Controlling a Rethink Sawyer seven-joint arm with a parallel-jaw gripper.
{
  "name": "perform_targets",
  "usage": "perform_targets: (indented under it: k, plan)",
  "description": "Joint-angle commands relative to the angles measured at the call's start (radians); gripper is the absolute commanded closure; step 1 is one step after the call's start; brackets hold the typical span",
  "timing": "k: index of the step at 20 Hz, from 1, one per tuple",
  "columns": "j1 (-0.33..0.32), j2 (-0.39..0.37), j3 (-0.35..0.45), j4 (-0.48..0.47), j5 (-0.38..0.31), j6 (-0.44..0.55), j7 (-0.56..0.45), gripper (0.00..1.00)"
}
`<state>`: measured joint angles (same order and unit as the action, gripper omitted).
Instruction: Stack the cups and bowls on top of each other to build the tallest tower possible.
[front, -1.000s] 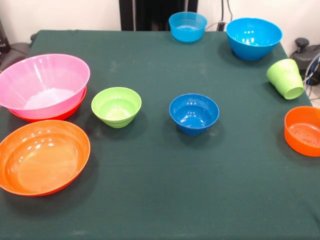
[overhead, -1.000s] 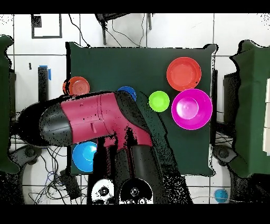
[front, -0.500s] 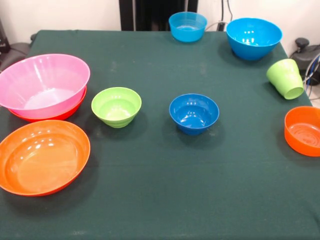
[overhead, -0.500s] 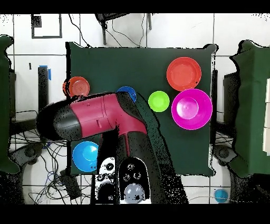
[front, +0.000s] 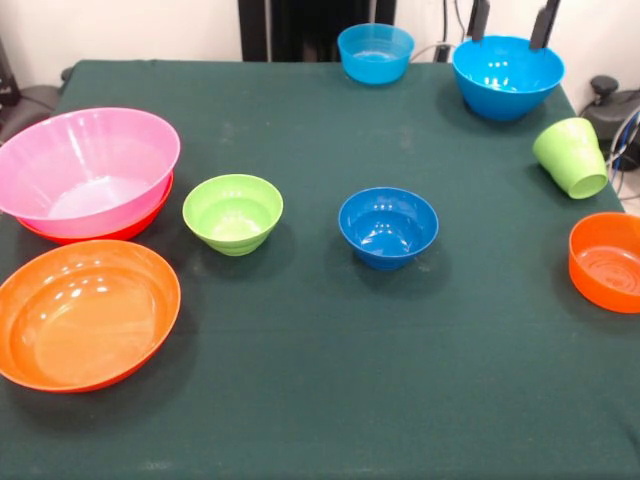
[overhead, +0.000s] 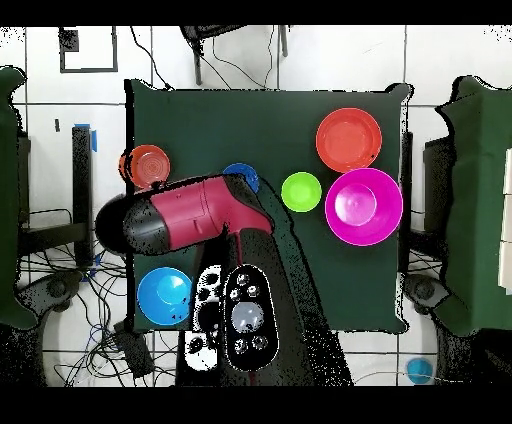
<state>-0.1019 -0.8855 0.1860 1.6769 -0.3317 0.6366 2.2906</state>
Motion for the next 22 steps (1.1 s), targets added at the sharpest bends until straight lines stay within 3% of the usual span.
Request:
perform_targets:
  k: [1,4,10,15,22]
  plan:
    - [0.001,0.156,-0.022,-0.156,-0.050,0.018,0.043,0.00]
    - [0.001,0.204,-0.022,-0.283,-0.077,0.067,-0.009,0.00]
    - [0.004,0.266,-0.030,-0.423,-0.072,0.140,-0.043,0.00]
    - [-0.011,0.293,-0.016,-0.492,-0.048,0.201,-0.088,0.00]
    - [-0.002,0.300,-0.018,-0.512,-0.048,0.220,-0.099,0.00]
